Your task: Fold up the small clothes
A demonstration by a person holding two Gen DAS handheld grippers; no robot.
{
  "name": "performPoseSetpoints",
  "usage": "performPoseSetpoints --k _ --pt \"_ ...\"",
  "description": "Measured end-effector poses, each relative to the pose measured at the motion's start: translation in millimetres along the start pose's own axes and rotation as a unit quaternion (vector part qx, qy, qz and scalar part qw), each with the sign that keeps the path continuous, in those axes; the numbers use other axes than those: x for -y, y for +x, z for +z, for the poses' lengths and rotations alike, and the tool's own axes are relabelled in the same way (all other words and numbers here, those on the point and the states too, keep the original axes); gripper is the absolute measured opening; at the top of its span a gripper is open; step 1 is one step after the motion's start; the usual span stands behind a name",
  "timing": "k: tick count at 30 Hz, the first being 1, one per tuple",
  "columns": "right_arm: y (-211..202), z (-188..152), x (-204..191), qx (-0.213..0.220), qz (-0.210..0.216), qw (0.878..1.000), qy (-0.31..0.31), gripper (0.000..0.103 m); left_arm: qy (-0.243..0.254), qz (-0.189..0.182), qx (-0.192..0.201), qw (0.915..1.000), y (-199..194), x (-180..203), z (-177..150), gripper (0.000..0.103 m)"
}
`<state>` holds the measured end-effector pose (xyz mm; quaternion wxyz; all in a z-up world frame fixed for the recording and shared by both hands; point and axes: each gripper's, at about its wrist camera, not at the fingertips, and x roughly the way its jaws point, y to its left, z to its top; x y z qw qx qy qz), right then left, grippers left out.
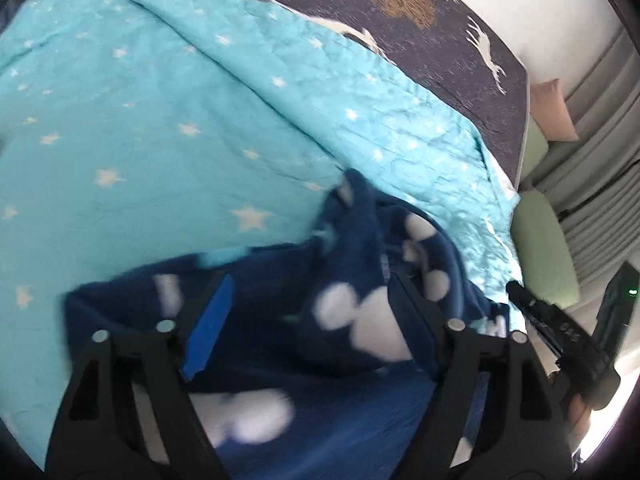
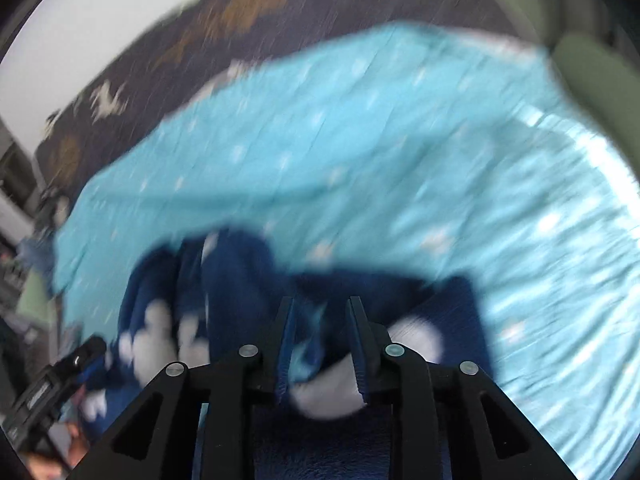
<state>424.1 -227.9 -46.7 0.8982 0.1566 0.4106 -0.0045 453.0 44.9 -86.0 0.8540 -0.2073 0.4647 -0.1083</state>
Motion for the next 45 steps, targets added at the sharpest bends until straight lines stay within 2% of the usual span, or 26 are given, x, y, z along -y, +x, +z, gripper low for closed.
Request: performPoseSetpoints --k 1,2,4,5,6,7,8,10,11,12,14,15,17,19,21,22,23,24,25,28,32,35,36,39,43,45 --pt "-3.4 0.3 -5.2 0.008 0.03 0.999 -0.007 0.028 0.014 -0.002 -0.02 0.9997 11.8 5.7 -1.1 0.041" --pt "-0.4 1.7 -9.8 -0.006 0.067 0.998 -0.012 0.027 0.023 0.007 -0.035 0.9991 23.3 9.3 0.5 0.01" --pt "23.0 -3.6 -19.9 -0.086 0.146 0.986 -0.008 0.015 0.036 0.029 -0.042 0.9981 31.5 12.3 -5.8 0.01" --pt "35.6 -7.0 -21.9 -0.113 0.149 0.982 -0.005 0.012 0.045 0.034 -0.033 0.9979 28.6 12.7 -7.6 0.009" --pt "51.5 -12.8 -20.9 -0.136 0.12 0.983 -0.003 0.01 0.053 0.048 -0.024 0.9971 23.0 11.2 -8.5 0.009" --pt "63.3 -18.6 -15.1 -0.143 0.078 0.987 -0.003 0.003 0.058 0.067 -0.015 0.9959 15.4 3.5 -8.3 0.009" --pt "70.0 -22.7 -7.2 -0.138 0.076 0.988 0.0 0.0 0.052 0.07 -0.018 0.996 12.1 -7.1 -7.1 0.009" --pt "72.8 -24.1 3.9 -0.13 0.11 0.985 0.019 0.0 0.023 0.064 -0.029 0.9973 9.7 -30.6 -5.6 0.005" --pt "72.3 -24.2 9.1 -0.133 0.122 0.983 0.035 0.0 0.015 0.109 -0.018 0.9937 7.7 -40.9 -5.5 0.0" --pt "72.3 -23.1 11.3 -0.134 0.126 0.982 0.043 0.0 0.012 0.113 -0.012 0.9934 5.8 -46.7 -5.5 0.0" --pt "69.0 -21.5 11.5 -0.131 0.135 0.981 0.048 0.0 -0.013 0.071 -0.012 0.9973 -2.1 -51.1 -7.0 0.001" --pt "63.7 -21.1 11.2 -0.127 0.139 0.981 0.051 0.003 -0.012 0.064 -0.007 0.9979 -9.9 -48.0 -8.6 0.001" --pt "48.4 -22.8 11.9 -0.114 0.143 0.982 0.052 0.008 0.026 0.067 0.007 0.9974 -30.0 -30.6 -14.1 0.001" --pt "20.4 -27.8 14.1 -0.093 0.149 0.984 0.033 0.014 0.063 0.075 0.021 0.9949 -51.3 -14.2 -21.9 0.011" --pt "-8.2 -37.0 15.8 -0.076 0.145 0.987 -0.006 0.014 0.101 0.07 0.039 0.9916 -78.6 -4.1 -35.9 0.035" --pt "-25.7 -43.4 17.0 -0.067 0.142 0.987 -0.028 0.014 0.115 0.064 0.049 0.9901 -94.0 -0.8 -43.5 0.042" --pt "-44.5 -52.3 20.1 -0.062 0.143 0.987 -0.049 0.015 0.131 0.058 0.059 0.988 -110.3 -0.4 -55.1 0.058" --pt "-60.0 -64.5 25.3 -0.06 0.143 0.986 -0.062 0.019 0.145 0.057 0.067 0.9855 -126.1 -1.8 -68.1 0.067" --pt "-80.4 -81.3 34.9 -0.059 0.144 0.985 -0.078 0.026 0.161 0.053 0.075 0.9826 -143.5 -5.4 -86.5 0.069" --pt "-122.7 -123.8 63.5 -0.063 0.143 0.983 -0.093 0.036 0.186 0.054 0.071 0.9784 -179.8 -24.5 -136.1 0.069" --pt "-173.8 -190.4 115.0 -0.077 0.138 0.986 -0.06 0.037 0.174 0.059 0.059 0.9813 -216.3 -49.9 -194.8 0.07" --pt "-207.0 -233.4 139.4 -0.076 0.117 0.989 -0.053 0.037 0.182 0.077 0.072 0.9777 -240.8 -55.9 -235.1 0.071" --pt "-216.7 -243.0 144.9 -0.072 0.117 0.989 -0.051 0.038 0.18 0.078 0.074 0.9776 -246.8 -56.5 -244.4 0.075" --pt "-237.0 -268.0 159.8 -0.067 0.138 0.988 -0.021 0.051 0.162 0.07 0.076 0.9814 -264.2 -63.0 -272.6 0.077" --pt "-251.1 -294.2 169.9 -0.071 0.127 0.989 -0.007 0.052 0.153 0.088 0.078 0.9812 -279.3 -69.8 -302.9 0.077" --pt "-256.8 -306.5 175.3 -0.077 0.127 0.989 -0.004 0.053 0.131 0.089 0.066 0.9852 -283.1 -80.4 -320.0 0.078"
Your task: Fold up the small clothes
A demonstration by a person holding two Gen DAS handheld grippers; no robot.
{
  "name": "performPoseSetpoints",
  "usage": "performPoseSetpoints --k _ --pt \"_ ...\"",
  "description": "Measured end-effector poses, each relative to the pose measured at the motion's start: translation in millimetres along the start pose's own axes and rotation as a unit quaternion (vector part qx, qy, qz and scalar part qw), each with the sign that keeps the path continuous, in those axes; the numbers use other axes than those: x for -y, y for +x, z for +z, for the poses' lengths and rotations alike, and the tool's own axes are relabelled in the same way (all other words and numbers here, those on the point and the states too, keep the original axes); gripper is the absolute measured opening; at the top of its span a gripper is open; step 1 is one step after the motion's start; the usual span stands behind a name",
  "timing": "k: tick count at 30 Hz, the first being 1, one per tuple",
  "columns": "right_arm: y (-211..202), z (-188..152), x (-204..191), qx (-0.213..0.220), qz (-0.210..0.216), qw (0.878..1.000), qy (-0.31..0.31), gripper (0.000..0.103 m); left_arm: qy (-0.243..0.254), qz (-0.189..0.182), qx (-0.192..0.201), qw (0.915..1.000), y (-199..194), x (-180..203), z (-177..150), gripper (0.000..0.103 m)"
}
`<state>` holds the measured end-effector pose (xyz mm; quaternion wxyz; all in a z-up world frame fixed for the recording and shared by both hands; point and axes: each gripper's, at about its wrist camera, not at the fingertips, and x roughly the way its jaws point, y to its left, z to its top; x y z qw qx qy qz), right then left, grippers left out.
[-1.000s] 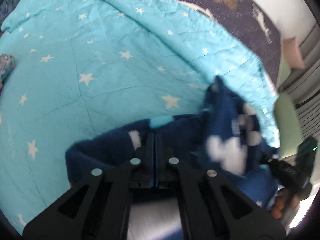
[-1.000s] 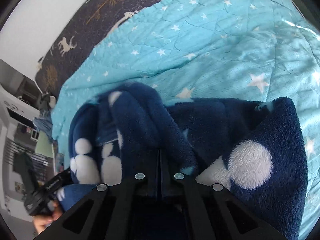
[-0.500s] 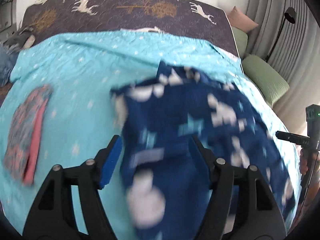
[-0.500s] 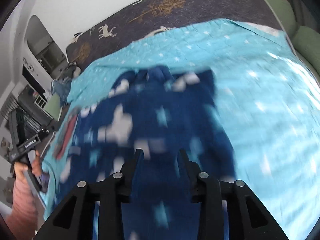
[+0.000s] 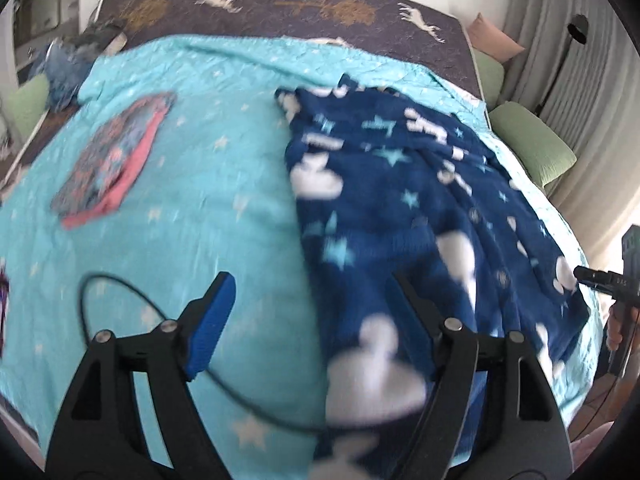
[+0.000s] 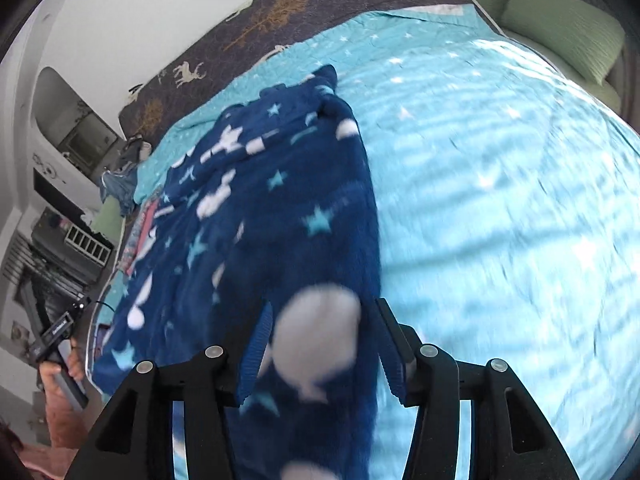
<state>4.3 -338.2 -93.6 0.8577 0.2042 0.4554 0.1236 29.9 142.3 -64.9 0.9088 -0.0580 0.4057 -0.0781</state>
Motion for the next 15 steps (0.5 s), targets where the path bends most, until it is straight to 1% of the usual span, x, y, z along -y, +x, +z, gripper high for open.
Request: performPoseSetpoints --k 2,4,6,7,8,9,10,11,12,14,15 --pt "-5.4 -13.7 4.4 -0.002 -0.007 1.0 0.009 0.056 -0.013 0.005 -0.012 0.9998 -3.3 -3.2 -14.5 0.078" --pt "-11.3 -24.4 5.8 0.003 -0.019 1.0 0.01 0.056 -0.019 0.017 -0.013 0.9996 -11.7 -1.7 -28.6 0.078" --pt "-15.8 -32.0 -1.0 0.007 -0.023 1.0 -0.002 0.056 -0.01 0.015 -0.007 0.9998 -21.8 4.2 -36.9 0.078" --pt "-18.5 -35.4 -10.9 0.012 -0.022 1.0 -0.017 0.056 -0.002 0.009 -0.002 1.0 -27.2 9.1 -38.7 0.078" --pt "-21.0 -37.2 -22.4 0.016 -0.01 0.999 -0.032 0.057 0.015 -0.002 0.006 0.9999 -35.0 17.8 -39.3 0.078" --pt "-22.3 -37.9 -32.2 0.02 0.004 0.999 -0.044 0.058 0.028 -0.006 0.012 0.9995 -39.3 24.2 -39.0 0.078" --pt "-22.5 -38.8 -44.8 0.022 0.028 0.998 -0.056 0.058 0.042 -0.004 0.019 0.9989 -43.4 31.6 -38.6 0.078" --pt "-19.0 -40.1 -64.0 0.013 0.076 0.994 -0.072 0.058 0.048 -0.002 0.022 0.9986 -44.6 34.8 -38.0 0.078" --pt "-14.8 -41.1 -76.2 0.002 0.105 0.991 -0.081 0.058 0.055 0.002 0.025 0.9982 -45.0 38.9 -38.5 0.078" --pt "-0.5 -46.3 -109.3 -0.041 0.174 0.978 -0.109 0.057 0.055 0.005 0.023 0.9982 -43.0 41.4 -42.1 0.078" --pt "2.9 -49.8 -121.7 -0.051 0.186 0.973 -0.125 0.056 0.052 0.002 0.019 0.9985 -41.6 40.6 -45.0 0.078"
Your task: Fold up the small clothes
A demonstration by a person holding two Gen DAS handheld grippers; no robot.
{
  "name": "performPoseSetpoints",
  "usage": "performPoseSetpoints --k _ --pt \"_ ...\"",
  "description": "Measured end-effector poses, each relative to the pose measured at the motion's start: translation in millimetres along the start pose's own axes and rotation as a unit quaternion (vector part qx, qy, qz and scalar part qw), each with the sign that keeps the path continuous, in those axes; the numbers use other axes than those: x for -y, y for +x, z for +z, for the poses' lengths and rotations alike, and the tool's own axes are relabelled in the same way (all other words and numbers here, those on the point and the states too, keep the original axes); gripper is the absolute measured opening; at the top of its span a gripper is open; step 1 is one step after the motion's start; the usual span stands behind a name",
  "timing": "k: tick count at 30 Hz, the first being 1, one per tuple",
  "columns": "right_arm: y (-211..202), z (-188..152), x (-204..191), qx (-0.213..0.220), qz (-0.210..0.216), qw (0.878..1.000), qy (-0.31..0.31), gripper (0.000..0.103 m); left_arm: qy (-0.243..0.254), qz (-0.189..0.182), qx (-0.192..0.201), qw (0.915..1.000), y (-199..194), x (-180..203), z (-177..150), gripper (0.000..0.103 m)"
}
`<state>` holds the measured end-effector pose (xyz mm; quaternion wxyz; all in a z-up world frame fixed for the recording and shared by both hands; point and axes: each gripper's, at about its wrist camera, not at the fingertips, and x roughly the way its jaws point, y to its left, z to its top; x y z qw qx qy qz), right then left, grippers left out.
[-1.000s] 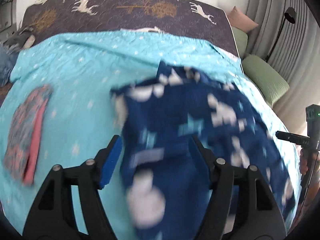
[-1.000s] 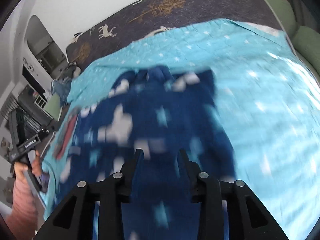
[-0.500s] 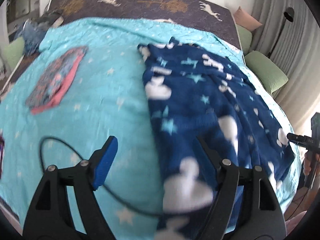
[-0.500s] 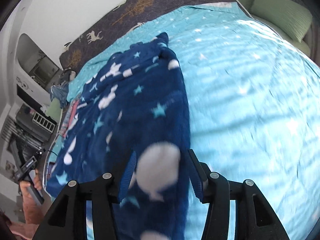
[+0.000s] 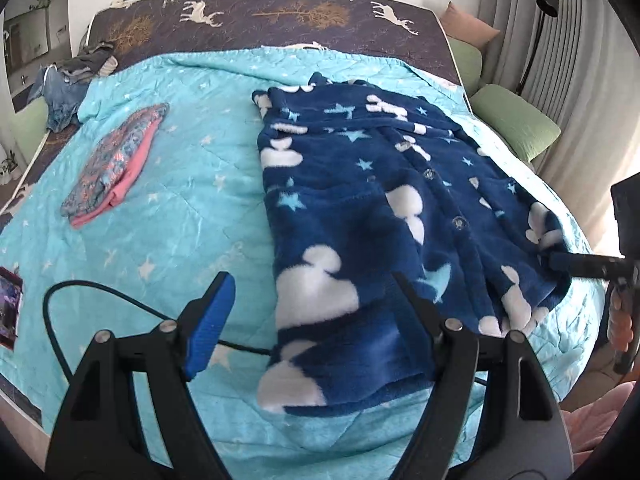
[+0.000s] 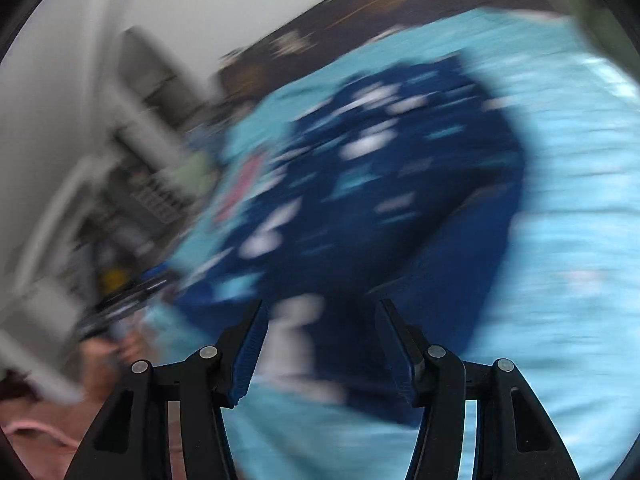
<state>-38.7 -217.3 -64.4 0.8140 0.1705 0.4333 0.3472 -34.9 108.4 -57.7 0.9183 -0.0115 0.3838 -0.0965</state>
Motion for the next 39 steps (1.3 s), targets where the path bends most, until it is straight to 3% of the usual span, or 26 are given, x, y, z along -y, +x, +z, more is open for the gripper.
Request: performPoseSetpoints --k 4,8,11,18,20,21,24,26,28,31,35,39 --pt "33.0 -3.5 -22.1 -0.061 0.072 0.995 -0.011 0.056 -0.017 -0.013 -0.022 0.9995 8.2 -3.3 -13.9 0.078" --pt "64.4 -9.1 -24.6 -0.116 0.06 0.991 -0.004 0.057 -0.024 -0.009 -0.019 0.9995 5.7 -7.9 -17.9 0.078" --pt "79.6 -13.2 -14.9 -0.145 0.08 0.986 0.033 0.057 -0.034 -0.011 -0.011 0.9993 2.2 -13.9 -18.6 0.078" --pt "112.3 0.7 0.3 -0.158 0.105 0.977 0.094 0.055 -0.051 -0.011 -0.003 0.9987 0.4 -21.4 -20.0 0.078" --pt "111.1 7.6 -0.6 -0.139 0.082 0.983 0.09 0.012 -0.051 -0.01 0.0 0.9987 -1.9 -22.2 -20.2 0.078" --pt "106.9 10.9 -2.4 -0.128 0.07 0.986 0.084 0.006 -0.051 -0.01 0.002 0.9986 -4.0 -22.6 -20.4 0.078" --pt "75.5 20.3 -20.0 -0.077 0.074 0.992 0.059 0.005 -0.052 -0.017 0.007 0.9984 -10.7 -23.7 -20.2 0.078" --pt "37.8 24.4 -32.5 -0.031 0.053 0.998 0.026 0.005 -0.051 -0.023 0.01 0.9984 -13.1 -23.0 -18.7 0.078" --pt "16.5 25.3 -34.6 -0.014 0.03 0.999 0.016 0.005 -0.046 -0.027 0.013 0.9985 -13.4 -20.0 -16.7 0.08" --pt "3.6 14.4 -15.0 -0.02 -0.012 0.999 0.031 0.007 -0.036 -0.026 0.01 0.999 -7.6 -14.3 -14.5 0.081" --pt "29.4 -11.7 13.1 -0.084 -0.09 0.99 0.068 0.02 -0.026 -0.021 -0.011 0.9994 2.9 -8.0 -14.6 0.081" --pt "-6.5 -12.8 18.5 -0.042 -0.103 0.992 0.056 0.028 -0.002 -0.017 -0.022 0.9996 2.7 -2.8 -18.9 0.081"
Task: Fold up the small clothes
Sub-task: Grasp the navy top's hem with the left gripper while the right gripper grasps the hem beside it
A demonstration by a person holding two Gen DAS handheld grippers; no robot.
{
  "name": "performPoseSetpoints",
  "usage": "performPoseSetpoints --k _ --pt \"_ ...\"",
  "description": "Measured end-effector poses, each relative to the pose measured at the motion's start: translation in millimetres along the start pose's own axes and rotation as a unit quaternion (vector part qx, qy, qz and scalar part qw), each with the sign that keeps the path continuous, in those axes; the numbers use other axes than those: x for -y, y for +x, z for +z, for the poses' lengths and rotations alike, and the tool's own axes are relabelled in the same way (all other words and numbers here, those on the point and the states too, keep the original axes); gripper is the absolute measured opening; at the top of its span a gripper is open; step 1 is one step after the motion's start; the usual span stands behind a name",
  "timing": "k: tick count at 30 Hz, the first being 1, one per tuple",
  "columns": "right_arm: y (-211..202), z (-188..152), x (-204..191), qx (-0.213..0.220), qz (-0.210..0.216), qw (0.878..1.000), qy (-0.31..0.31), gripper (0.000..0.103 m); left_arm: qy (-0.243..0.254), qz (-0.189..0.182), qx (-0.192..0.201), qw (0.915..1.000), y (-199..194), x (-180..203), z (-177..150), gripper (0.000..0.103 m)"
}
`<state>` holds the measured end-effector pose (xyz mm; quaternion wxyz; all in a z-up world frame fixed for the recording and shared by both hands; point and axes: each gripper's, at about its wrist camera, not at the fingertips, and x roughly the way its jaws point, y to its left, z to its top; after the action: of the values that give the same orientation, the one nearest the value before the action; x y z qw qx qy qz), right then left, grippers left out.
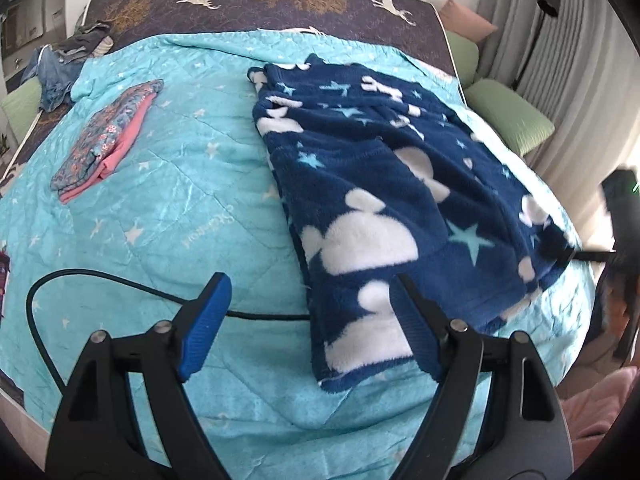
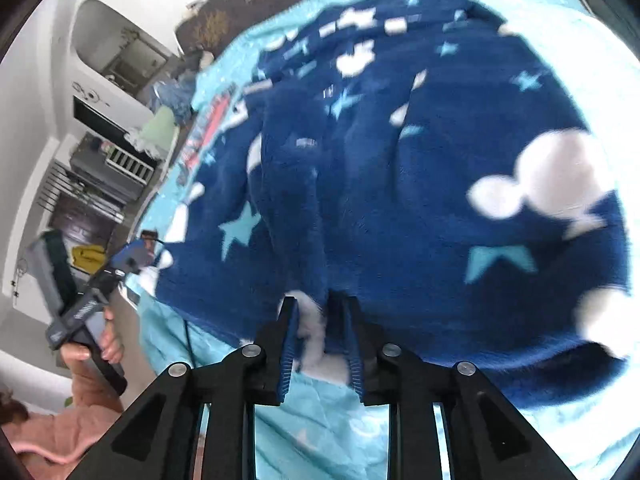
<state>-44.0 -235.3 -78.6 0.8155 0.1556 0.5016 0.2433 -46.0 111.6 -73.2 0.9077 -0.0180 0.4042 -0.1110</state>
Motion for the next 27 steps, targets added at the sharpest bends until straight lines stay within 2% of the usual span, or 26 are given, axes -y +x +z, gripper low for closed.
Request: performPoseSetpoints --k 3,5,8,12,14,15,16,17,18,19,22,24,25,27 --pt "-48.7 1.8 15.5 0.061 -0.059 0.996 -0.006 0.045 0.007 -0.004 -0.012 0.9999 -0.1 -0.1 -6.3 0.081" --pt "-68.0 -2.9 25.8 0.076 -0.119 0.99 0.004 0.047 0.006 -0.012 -0.023 0.9996 0.5 -1.5 -12.6 0.081" --pt "-78.1 -6.1 37.6 0.065 -0.187 0.98 0.015 0.047 -0.001 -0.039 -0.031 0.9988 -0.2 -2.2 -19.6 0.081" --pt "-61.3 -20.1 44.7 0.026 -0.221 0.975 0.006 0.053 0.001 -0.082 -0.018 0.9965 -7.7 2.2 -22.5 0.081" --pt "-49.7 -22.7 49.7 0.019 -0.233 0.972 0.007 0.053 0.015 -0.071 -0.011 0.9973 -7.5 6.3 -21.8 0.081" --pt "-46.5 -22.3 54.7 0.021 -0.237 0.971 0.017 0.053 0.023 -0.049 -0.014 0.9984 -4.0 8.6 -20.8 0.072" --pt "-41.2 -21.2 57.3 0.024 -0.239 0.97 0.029 0.049 0.027 -0.033 -0.017 0.9989 -0.7 8.8 -20.3 0.057" --pt "-40.5 -20.6 65.2 0.033 -0.239 0.969 0.049 0.04 0.023 -0.022 -0.022 0.9993 3.9 6.2 -19.9 0.005" --pt "-40.0 -18.2 68.9 0.034 -0.234 0.97 0.061 0.01 0.0 -0.011 -0.033 0.9994 9.3 -1.0 -19.0 0.006" --pt "-37.2 -18.3 71.9 0.032 -0.221 0.972 0.073 0.006 -0.017 -0.002 -0.035 0.9992 10.4 -6.9 -18.9 0.006" --pt "-46.4 -25.9 79.3 0.029 -0.219 0.971 0.088 0.006 -0.02 0.004 -0.038 0.999 2.8 -15.5 -23.1 0.006" --pt "-52.3 -33.4 90.6 0.022 -0.193 0.974 0.115 0.007 -0.006 0.002 -0.037 0.9993 -4.1 -12.5 -25.3 0.006" --pt "-53.4 -35.4 92.2 0.012 -0.189 0.975 0.114 0.012 -0.001 0.001 -0.034 0.9994 -6.7 -11.1 -25.8 0.006" --pt "-56.5 -35.7 82.5 0.006 -0.21 0.974 0.087 0.021 0.0 -0.004 -0.028 0.9996 -14.5 -8.9 -24.7 0.006"
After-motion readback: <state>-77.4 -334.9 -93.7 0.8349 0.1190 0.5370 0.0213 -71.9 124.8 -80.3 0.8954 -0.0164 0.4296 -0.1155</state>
